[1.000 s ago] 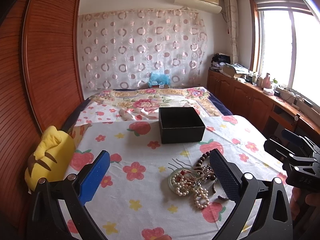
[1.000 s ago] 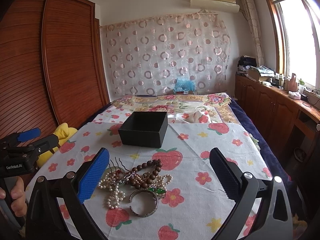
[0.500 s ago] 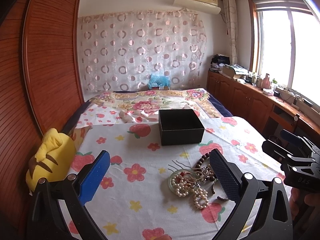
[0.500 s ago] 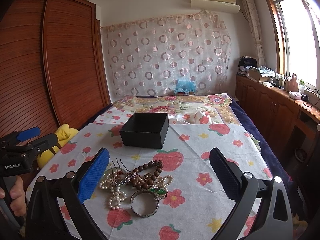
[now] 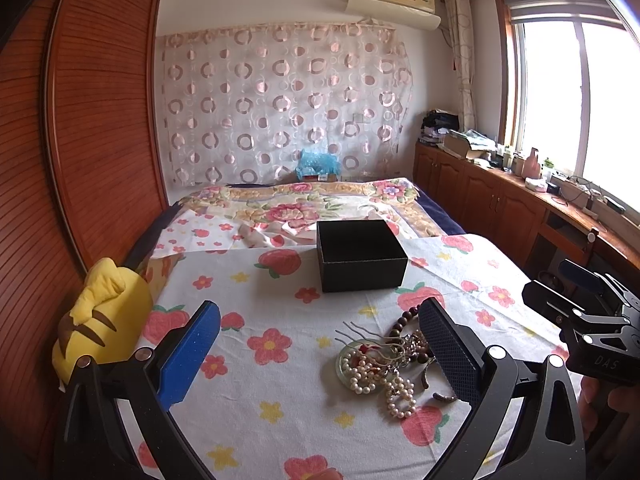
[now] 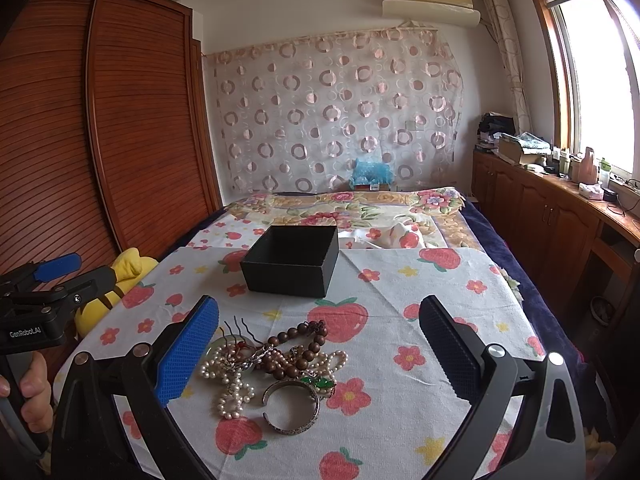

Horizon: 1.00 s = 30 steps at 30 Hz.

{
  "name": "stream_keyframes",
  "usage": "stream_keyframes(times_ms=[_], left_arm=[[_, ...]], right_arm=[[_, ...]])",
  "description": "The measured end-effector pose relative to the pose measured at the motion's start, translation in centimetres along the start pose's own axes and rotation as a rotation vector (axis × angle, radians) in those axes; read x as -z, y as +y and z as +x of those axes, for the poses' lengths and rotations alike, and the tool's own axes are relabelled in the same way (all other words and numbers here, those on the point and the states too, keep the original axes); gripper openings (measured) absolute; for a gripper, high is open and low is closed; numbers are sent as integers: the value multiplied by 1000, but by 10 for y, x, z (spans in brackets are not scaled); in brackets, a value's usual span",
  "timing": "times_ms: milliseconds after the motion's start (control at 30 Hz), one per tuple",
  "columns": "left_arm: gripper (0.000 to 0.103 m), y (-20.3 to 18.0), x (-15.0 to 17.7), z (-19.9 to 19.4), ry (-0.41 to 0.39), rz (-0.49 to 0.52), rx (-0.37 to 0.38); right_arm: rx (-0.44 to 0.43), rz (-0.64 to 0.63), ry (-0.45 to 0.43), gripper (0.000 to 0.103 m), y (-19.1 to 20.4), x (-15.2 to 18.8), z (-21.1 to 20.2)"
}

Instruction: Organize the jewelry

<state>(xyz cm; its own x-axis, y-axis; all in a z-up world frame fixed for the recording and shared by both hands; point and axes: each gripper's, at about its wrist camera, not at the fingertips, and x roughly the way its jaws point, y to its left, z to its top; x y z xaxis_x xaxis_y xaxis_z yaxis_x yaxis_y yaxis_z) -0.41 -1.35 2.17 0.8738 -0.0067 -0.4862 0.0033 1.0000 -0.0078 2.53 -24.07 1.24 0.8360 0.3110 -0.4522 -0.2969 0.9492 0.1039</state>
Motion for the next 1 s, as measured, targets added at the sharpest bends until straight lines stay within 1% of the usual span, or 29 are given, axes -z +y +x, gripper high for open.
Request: stream_keyframes(times_ms=[267, 667, 900, 1000], left_arm=[[96, 5, -5, -1, -11, -3, 16], [96, 4, -3, -3, -13, -1, 16], [96, 6, 5, 8, 21, 1, 22], [96, 6, 12, 17, 47, 13, 28]], right_arm=[[0, 0, -3, 101, 0, 0, -1], [-1, 1, -2, 101, -1, 2, -1], [1, 2, 12, 101, -3, -11, -5], [-8, -12, 33, 101, -2, -4, 3]])
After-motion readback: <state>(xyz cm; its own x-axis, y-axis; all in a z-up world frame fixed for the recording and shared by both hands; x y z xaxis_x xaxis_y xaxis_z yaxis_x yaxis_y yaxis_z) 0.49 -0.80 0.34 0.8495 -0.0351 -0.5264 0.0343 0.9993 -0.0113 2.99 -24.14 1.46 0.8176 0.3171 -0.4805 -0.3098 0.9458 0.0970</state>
